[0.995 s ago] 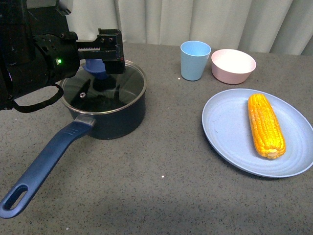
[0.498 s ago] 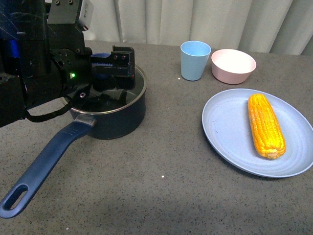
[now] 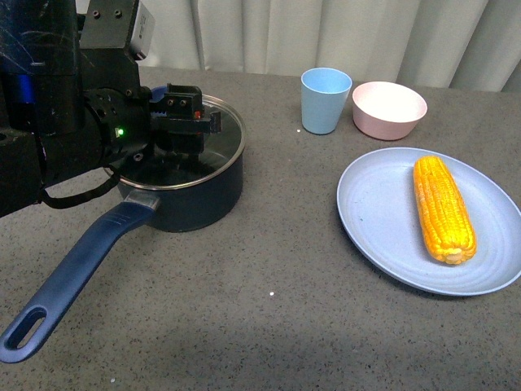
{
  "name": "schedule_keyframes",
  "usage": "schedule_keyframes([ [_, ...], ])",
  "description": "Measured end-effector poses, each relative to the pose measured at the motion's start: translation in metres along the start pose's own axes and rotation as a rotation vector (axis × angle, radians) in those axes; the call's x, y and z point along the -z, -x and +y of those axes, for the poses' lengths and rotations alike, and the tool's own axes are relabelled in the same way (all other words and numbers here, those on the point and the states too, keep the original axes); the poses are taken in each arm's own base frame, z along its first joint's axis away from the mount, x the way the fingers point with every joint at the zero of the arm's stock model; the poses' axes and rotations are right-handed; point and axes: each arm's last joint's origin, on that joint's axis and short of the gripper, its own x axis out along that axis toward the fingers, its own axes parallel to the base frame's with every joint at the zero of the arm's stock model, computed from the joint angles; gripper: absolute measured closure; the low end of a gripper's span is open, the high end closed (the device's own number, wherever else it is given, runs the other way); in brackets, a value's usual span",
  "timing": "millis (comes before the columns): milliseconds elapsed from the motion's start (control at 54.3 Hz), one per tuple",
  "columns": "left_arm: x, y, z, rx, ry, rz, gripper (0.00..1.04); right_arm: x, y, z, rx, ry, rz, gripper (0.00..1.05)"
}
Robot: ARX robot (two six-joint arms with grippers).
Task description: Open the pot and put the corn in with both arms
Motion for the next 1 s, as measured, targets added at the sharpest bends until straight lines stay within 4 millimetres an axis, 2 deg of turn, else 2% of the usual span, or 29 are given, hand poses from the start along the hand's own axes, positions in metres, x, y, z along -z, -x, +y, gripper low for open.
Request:
schedule_keyframes([
  [166,-0.012,0.006,-0.003,0.009,-0.001,-0.035,0.46,0.000,0.000,0.000,0.000,0.000,0.000,0.09],
  [295,-0.030,0.015,-0.003,0.012,0.003,-0.085,0.46,0.000,0.000,0.000,0.000,0.000,0.000,0.09],
  [350,-0.044,0.022,0.005,-0.010,0.010,-0.130,0.47,0.000,0.000,0.000,0.000,0.000,0.000,0.09],
  [424,-0.051,0.029,0.022,-0.063,0.023,-0.160,0.47,0.000,0.000,0.000,0.000,0.000,0.000,0.09],
  [811,-0.021,0.057,0.136,-0.398,0.111,-0.133,0.47,0.000,0.000,0.000,0.000,0.000,0.000,0.09],
  [903,-0.010,0.058,0.148,-0.427,0.122,-0.113,0.47,0.000,0.000,0.000,0.000,0.000,0.000,0.09],
  [995,0.001,0.055,0.151,-0.423,0.125,-0.091,0.47,0.000,0.000,0.000,0.000,0.000,0.000,0.09],
])
